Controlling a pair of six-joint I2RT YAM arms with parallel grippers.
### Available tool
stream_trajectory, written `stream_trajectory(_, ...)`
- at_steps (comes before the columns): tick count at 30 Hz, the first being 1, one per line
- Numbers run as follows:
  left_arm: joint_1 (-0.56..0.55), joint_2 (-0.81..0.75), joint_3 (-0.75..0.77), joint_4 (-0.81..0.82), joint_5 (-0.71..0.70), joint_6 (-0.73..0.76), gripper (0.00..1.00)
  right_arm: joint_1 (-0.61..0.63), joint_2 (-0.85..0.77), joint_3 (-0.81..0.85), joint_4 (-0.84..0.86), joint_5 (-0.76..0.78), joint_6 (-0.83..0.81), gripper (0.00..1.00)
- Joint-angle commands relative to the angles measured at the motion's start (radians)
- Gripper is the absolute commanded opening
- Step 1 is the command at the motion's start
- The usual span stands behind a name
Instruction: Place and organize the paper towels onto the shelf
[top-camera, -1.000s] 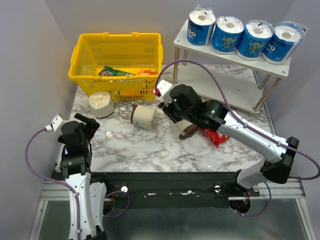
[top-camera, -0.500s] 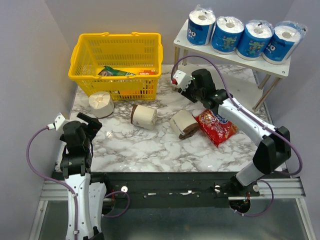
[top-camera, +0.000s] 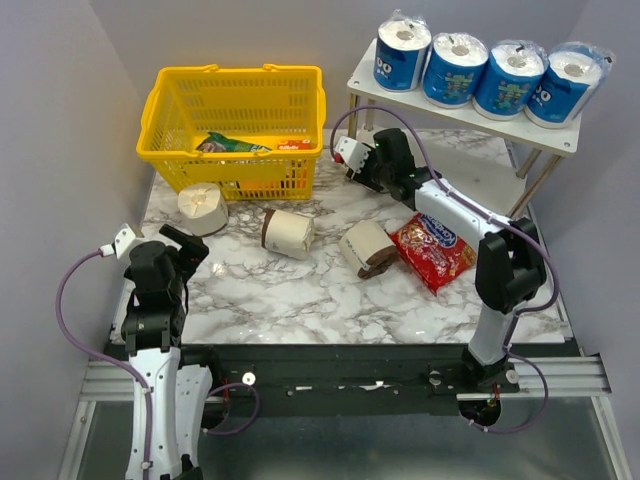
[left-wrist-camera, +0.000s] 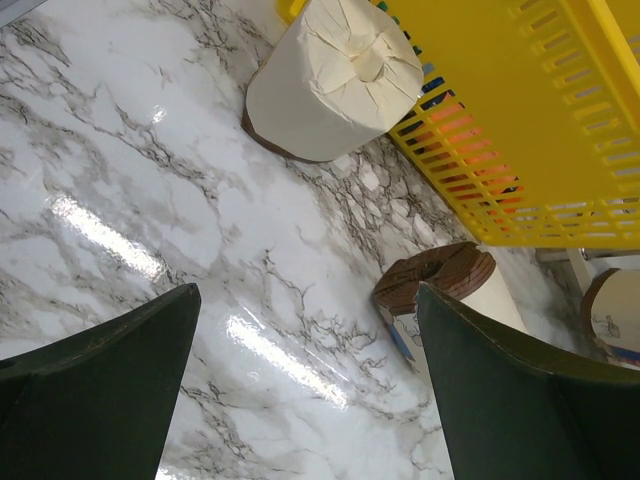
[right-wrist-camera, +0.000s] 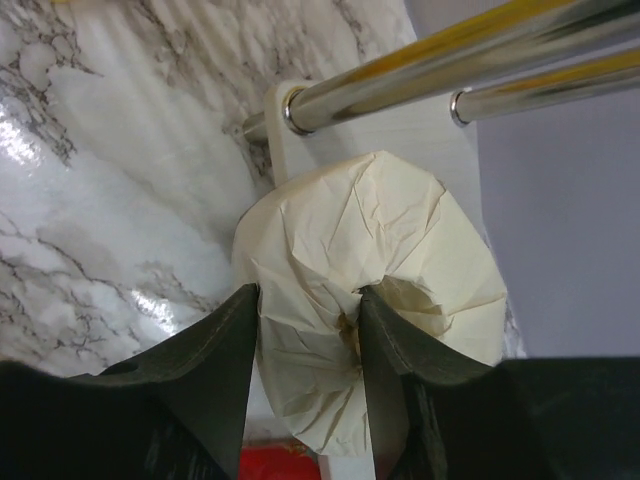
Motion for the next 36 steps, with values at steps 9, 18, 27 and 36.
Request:
stream_trajectory(9, -0.008, 0.016, 0.000, 0.017, 0.025, 0.016, 0.99, -0.037, 0.063, 0.093, 0.155, 0.002, -0.126, 0.48)
stream_trajectory(18, -0.008, 0.031, 0.001, 0.018, 0.033, 0.018, 0.99, -0.065, 0.139, 0.172, 0.165, 0.011, -0.163, 0.59)
stream_trajectory(27, -0.008, 0.029, -0.010, 0.034, 0.050, 0.022, 0.99, -0.041, -0.056, 0.060, 0.167, -0.013, -0.070, 0.79)
stream_trajectory(36, -0.008, 0.020, -0.034, 0.084, 0.137, 0.038, 0.99, 0.033, -0.267, -0.106, 0.022, -0.088, 0.362, 0.75)
